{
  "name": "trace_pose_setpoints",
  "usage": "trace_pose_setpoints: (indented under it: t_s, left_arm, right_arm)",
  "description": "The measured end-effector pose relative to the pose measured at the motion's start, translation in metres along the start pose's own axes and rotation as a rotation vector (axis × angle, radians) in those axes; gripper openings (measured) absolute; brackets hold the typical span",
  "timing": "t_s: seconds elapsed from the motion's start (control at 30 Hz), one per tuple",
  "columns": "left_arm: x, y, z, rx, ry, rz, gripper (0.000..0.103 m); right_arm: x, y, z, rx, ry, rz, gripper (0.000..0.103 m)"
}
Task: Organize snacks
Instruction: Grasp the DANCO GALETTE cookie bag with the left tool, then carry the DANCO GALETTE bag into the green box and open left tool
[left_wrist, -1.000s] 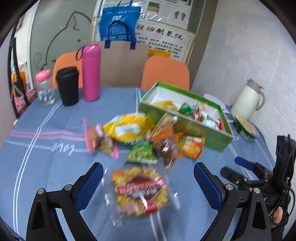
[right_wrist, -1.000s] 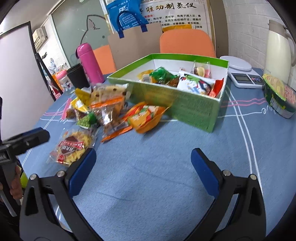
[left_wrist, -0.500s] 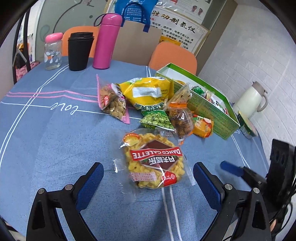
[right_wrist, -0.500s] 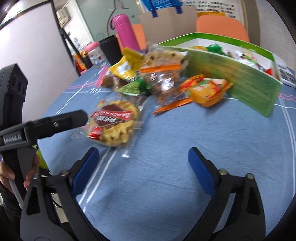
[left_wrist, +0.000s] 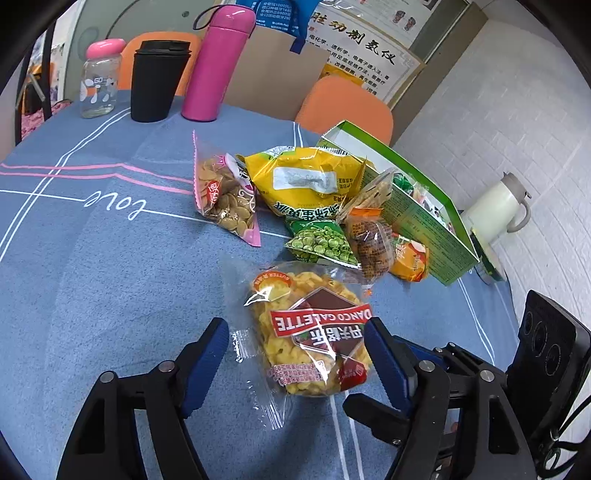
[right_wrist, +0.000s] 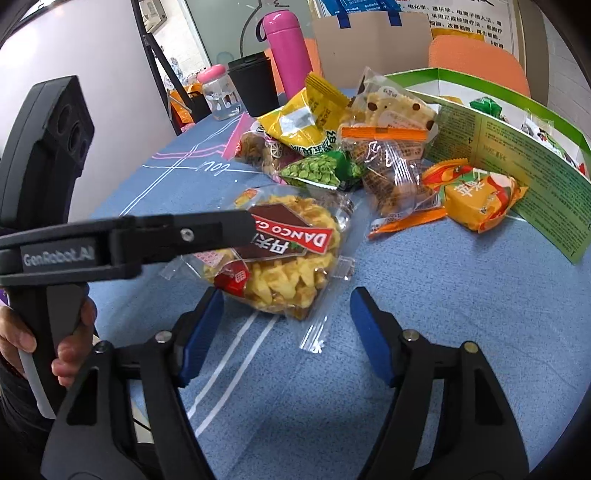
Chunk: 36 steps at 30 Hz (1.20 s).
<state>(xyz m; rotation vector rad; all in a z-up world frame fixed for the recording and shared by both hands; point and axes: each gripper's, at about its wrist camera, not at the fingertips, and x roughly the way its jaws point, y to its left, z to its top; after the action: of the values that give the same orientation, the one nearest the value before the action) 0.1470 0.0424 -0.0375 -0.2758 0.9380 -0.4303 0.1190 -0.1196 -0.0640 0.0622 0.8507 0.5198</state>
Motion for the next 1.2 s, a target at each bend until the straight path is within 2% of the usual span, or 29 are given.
trace_pose_setpoints:
  t_s: [0.13, 0.17, 0.3, 0.43, 0.6, 0.8, 1.2]
  left_arm:
    - [0.012, 0.004, -0.001, -0.007, 0.034, -0.004, 0.064]
    - [0.014, 0.005, -0.002, -0.009, 0.035, -0.014, 0.063]
    - [0.012, 0.003, -0.003, 0.001, 0.027, 0.001, 0.058]
    - [0.005, -0.003, -0.005, 0.020, 0.026, 0.006, 0.044]
    - [-0.008, -0.017, -0.006, 0.039, 0.007, -0.016, 0.042]
    - [-0.025, -0.052, 0.006, 0.118, -0.047, -0.031, 0.042]
    - [0.000, -0.110, 0.047, 0.200, -0.054, -0.087, 0.042]
  right_arm:
    - [0.004, 0.004, 0.003, -0.022, -0.002, -0.003, 0.061]
    - [0.003, 0.003, 0.003, -0.015, 0.000, 0.006, 0.052]
    - [-0.004, 0.001, 0.001, 0.001, -0.003, 0.008, 0.048]
    - [-0.023, 0.001, 0.002, -0.004, -0.033, 0.016, 0.046]
    - [-0.050, -0.004, 0.005, 0.003, -0.095, 0.022, 0.045]
    - [-0.077, -0.020, 0.008, 0.031, -0.175, -0.006, 0.045]
    - [-0.098, -0.077, 0.038, 0.130, -0.283, -0.057, 0.045]
